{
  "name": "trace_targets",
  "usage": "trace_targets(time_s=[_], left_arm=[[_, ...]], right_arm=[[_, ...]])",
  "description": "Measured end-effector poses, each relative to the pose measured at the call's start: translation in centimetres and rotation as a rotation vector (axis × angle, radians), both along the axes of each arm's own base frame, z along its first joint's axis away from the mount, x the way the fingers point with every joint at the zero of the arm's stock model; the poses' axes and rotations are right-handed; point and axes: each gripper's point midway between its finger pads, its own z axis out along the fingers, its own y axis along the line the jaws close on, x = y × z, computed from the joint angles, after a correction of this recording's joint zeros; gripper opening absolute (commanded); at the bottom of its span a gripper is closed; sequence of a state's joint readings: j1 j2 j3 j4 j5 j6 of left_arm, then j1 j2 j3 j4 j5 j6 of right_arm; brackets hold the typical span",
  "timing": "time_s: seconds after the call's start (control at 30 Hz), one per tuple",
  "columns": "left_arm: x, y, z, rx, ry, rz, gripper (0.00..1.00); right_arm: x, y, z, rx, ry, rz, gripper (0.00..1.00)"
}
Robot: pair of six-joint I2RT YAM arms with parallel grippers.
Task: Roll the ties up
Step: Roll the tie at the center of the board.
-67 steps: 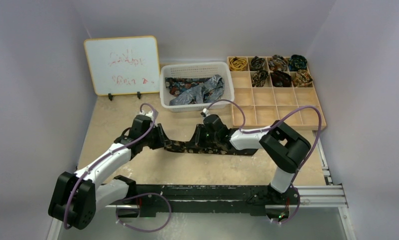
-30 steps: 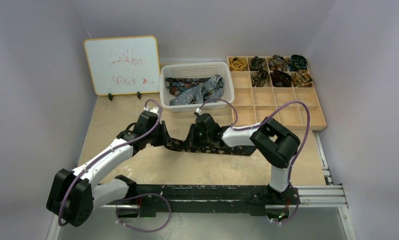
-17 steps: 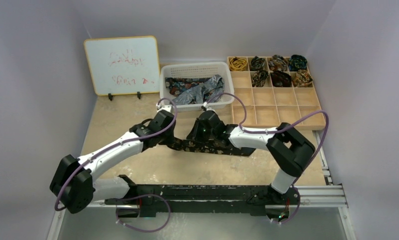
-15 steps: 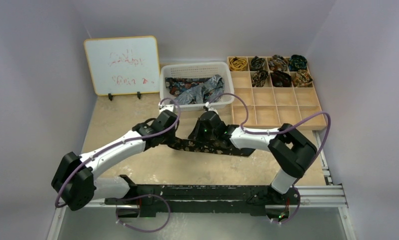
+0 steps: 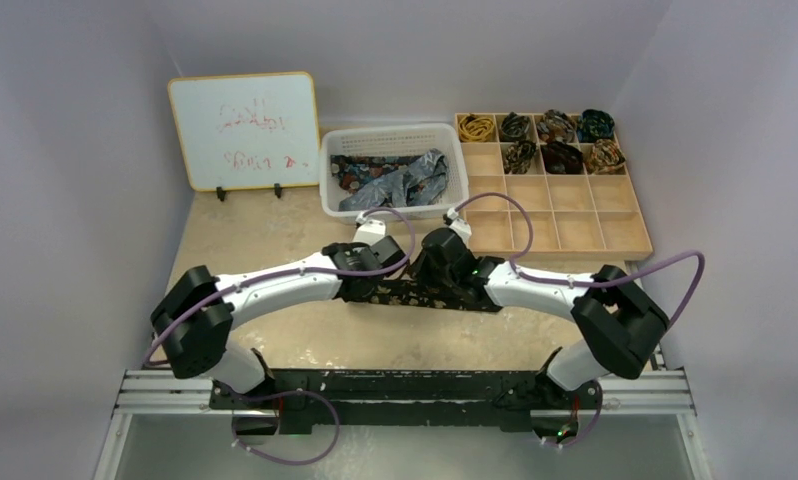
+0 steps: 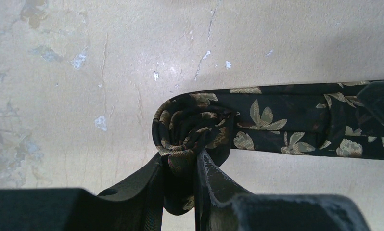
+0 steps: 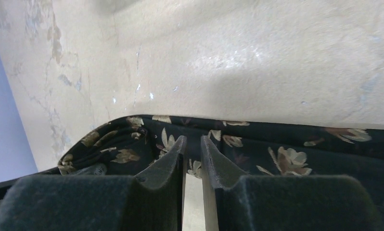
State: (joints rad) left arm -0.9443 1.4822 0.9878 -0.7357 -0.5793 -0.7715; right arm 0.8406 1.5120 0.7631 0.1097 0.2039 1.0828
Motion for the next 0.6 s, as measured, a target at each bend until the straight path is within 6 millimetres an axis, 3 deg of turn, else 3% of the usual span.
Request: trace_targets(time_s=[0.13, 0.33, 0.6], left_arm=[[0.0, -1.0, -0.3, 0.056, -0.001, -0.008, 0.21], [0.0, -3.2, -0.2, 0.060, -0.005, -0.036, 0.37], [-0.1, -5.2, -0.8, 0.003, 0.031, -0.068, 0.42]], right_arm=[[0.3, -1.0, 0.0, -0.006, -0.006, -0.040, 0.21], [0.1, -2.1, -0.9, -0.028, 0.008, -0.063, 0.24], [-0.5, -3.0, -1.9, -0.026, 0.035, -0.063, 0.25]])
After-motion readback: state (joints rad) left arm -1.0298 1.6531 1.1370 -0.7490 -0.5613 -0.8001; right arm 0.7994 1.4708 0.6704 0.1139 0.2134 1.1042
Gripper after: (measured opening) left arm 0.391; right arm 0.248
